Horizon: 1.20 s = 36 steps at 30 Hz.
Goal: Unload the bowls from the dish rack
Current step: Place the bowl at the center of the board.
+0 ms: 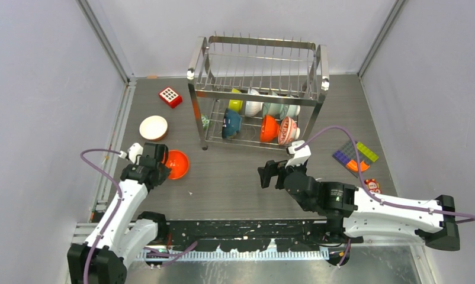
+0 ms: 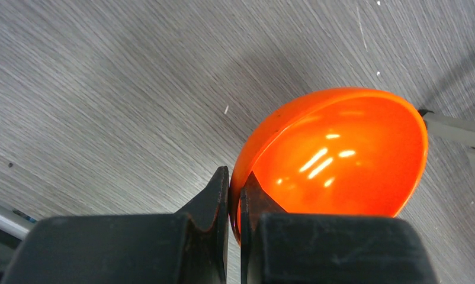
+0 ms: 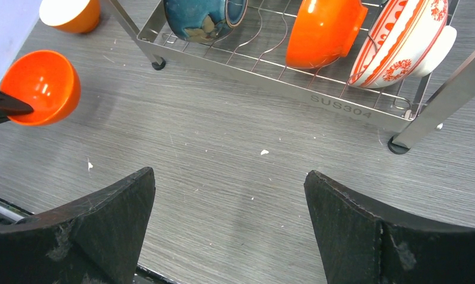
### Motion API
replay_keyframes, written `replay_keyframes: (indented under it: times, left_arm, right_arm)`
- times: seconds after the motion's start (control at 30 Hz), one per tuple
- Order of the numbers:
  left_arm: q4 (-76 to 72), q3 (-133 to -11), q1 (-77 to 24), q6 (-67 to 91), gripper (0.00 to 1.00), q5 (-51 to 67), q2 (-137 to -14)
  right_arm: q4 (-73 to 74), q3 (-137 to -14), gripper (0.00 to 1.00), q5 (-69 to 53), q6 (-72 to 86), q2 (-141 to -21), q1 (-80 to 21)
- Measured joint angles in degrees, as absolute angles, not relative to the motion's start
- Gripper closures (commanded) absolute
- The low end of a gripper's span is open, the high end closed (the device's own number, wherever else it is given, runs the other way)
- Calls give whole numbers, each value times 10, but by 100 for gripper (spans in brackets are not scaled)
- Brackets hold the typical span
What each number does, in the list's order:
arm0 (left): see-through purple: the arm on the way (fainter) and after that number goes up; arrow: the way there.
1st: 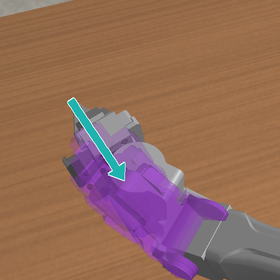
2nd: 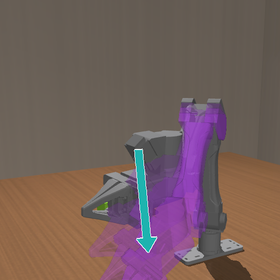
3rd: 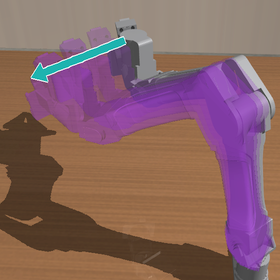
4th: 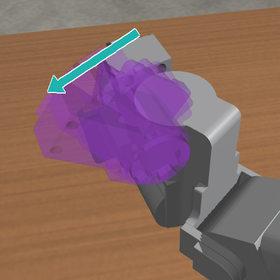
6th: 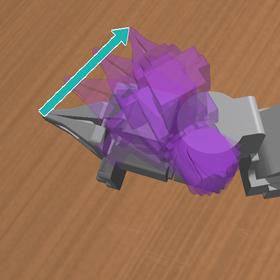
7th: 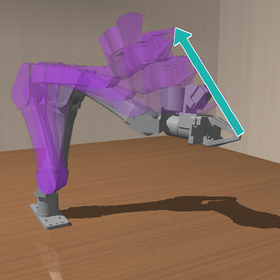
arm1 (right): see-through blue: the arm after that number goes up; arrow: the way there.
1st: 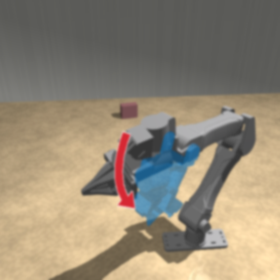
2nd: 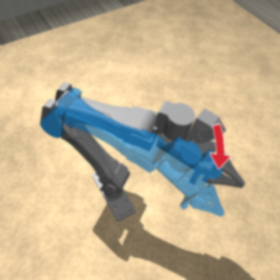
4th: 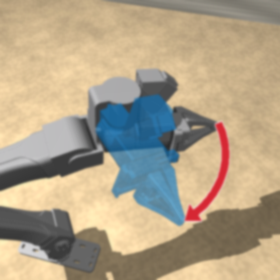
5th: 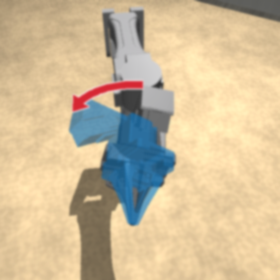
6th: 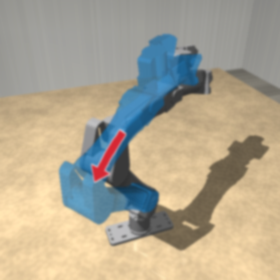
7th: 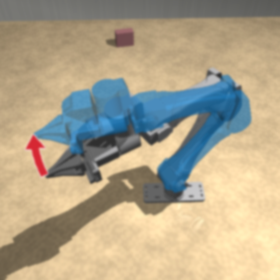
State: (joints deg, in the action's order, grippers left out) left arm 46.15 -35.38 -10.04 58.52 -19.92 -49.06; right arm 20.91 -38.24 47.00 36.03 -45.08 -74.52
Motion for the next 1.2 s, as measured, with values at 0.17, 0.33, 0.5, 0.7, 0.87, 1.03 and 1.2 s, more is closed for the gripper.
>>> replay_keyframes:
  times: [0.17,0.33,0.5,0.7,0.87,1.03,1.2]
  left_arm:
    - [459,-348,-78,599,100,-201,-490]
    - [451,-348,-54,613,100,-211,-485]
    - [420,-348,13,613,100,-197,-509]
    - [327,-326,110,626,100,-136,-578]
    - [288,-322,133,641,100,-114,-624]
    - [283,-331,136,646,100,-121,-629]
    - [276,-339,164,650,100,-123,-639]
  right_arm:
    - [207,-381,0,470,359,-458,-745]
    - [206,-374,0,470,357,-451,-745]
    - [206,-356,0,470,356,-425,-745]
    - [206,-344,0,468,354,-409,-745]
    - [206,-342,0,466,346,-408,-745]
    - [198,-334,0,466,343,-406,-745]
    - [194,-327,0,466,341,-404,-745]
